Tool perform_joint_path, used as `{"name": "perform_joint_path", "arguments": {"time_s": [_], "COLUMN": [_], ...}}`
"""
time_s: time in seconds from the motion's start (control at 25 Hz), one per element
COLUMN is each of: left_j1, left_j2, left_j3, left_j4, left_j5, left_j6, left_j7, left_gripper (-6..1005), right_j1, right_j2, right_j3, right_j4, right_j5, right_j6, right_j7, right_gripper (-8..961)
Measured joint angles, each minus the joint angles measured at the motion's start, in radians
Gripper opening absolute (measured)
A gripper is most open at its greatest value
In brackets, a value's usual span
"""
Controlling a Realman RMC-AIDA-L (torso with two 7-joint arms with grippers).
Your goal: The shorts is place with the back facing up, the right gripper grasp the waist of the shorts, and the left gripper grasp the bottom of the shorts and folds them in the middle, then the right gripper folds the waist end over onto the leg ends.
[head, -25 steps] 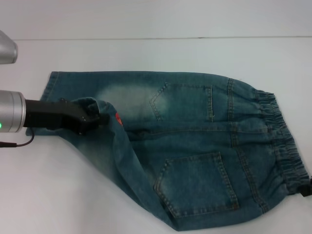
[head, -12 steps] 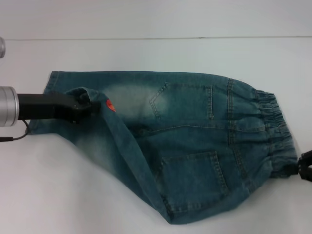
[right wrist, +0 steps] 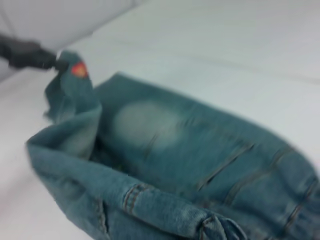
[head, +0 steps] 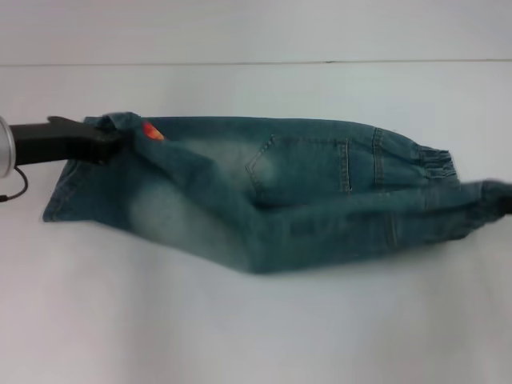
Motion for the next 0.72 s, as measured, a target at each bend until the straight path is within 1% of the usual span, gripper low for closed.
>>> {"name": "perform_joint_path", "arguments": {"time_s": [0.08, 0.16, 0.28, 0.48, 0.72], "left_j1": [0.002, 0.005, 0.006, 0.007, 0.013], "left_j2": [0.001, 0.001, 0.000, -0.004, -0.006], "left_j3": [-0.002, -0.004, -0.007, -0.008, -0.003], "left_j4": [0.000, 0.000, -0.001, -0.009, -0.017], "left_j5": [0.000, 0.001, 0.001, 0.002, -0.001], "left_j6": [-0.028, -0.045, -0.069, -0.104, -0.139], "left_j7": [-0.008, -0.011, -0.014, -0.022, -0.035], "left_gripper": [68, 68, 67, 67, 67], "right_j1": [0.007, 0.019, 0.042, 0.091, 0.125], "right_j2": [-0.016, -0.026, -0.030, -0.033, -0.043], "right_j3": [0.003, 0.004, -0.001, -0.017, -0.028], "right_j4": [0.008, 0.018, 0.043, 0.095, 0.139], "right_j5": [0.028, 0.041, 0.045, 0.034, 0.034], "right_j6": [0.009, 0.029, 0.072, 0.189, 0.276], "right_j7": [0.019, 0.040, 0.053, 0.079, 0.090], "right_gripper": [44, 45, 45, 44, 44]}}
